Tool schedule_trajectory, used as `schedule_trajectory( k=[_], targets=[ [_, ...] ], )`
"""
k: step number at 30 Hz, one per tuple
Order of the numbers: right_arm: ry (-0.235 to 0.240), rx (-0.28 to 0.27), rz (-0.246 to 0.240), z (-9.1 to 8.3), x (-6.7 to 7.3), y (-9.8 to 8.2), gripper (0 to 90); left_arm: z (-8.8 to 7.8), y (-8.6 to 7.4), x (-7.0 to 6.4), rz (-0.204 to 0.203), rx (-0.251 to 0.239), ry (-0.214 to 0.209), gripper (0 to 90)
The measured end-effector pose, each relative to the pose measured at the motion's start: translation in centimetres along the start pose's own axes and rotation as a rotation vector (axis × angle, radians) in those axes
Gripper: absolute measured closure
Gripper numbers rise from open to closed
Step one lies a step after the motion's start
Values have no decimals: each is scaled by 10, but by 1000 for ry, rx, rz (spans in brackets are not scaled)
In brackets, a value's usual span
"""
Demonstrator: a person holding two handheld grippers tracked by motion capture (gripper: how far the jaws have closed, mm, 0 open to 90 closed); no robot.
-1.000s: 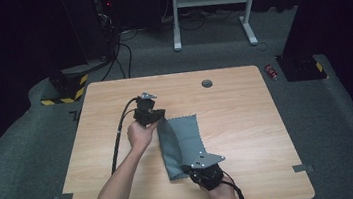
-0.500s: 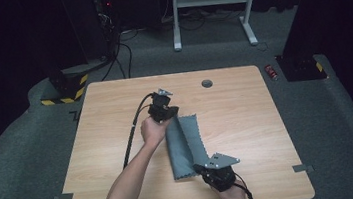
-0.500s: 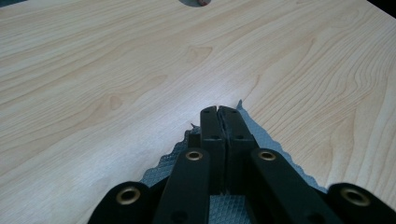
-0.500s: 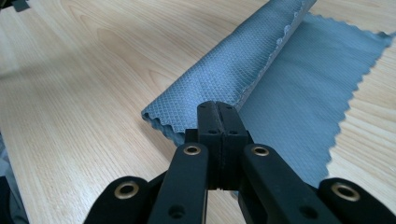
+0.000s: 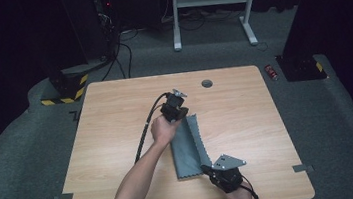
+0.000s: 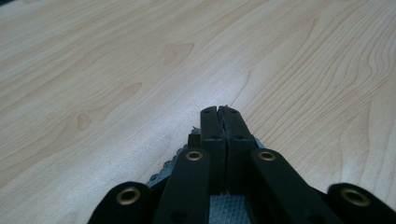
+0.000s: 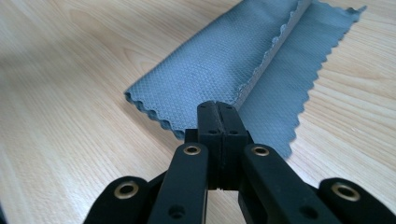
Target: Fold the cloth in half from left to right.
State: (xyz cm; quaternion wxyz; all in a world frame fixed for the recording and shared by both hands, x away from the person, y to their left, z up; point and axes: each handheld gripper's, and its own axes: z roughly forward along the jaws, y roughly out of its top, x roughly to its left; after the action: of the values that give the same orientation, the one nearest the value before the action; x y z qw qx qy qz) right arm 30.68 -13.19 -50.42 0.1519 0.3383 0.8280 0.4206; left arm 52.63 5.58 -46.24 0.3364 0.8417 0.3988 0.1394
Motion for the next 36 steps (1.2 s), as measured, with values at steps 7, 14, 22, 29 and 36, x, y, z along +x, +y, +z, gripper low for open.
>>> schedule_trajectory(
  k=[7, 14, 22, 29, 36],
  targets=[
    [-14, 12, 8, -2, -3, -5, 900, 11, 0, -4, -10, 15, -8, 889],
    [-17, 34, 36, -1, -7, -10, 899, 23, 0, -8, -8, 33, -9, 889],
    [-18, 51, 68, 1, -13, -15, 899, 34, 2, -11, -11, 39, -3, 885],
    [-22, 75, 88, 2, -18, -18, 895, 42, 1, -11, -26, 45, 11, 854],
    [-40, 81, 109, 1, -22, -18, 813, 23, 2, -8, -23, 10, 13, 640]
  ],
)
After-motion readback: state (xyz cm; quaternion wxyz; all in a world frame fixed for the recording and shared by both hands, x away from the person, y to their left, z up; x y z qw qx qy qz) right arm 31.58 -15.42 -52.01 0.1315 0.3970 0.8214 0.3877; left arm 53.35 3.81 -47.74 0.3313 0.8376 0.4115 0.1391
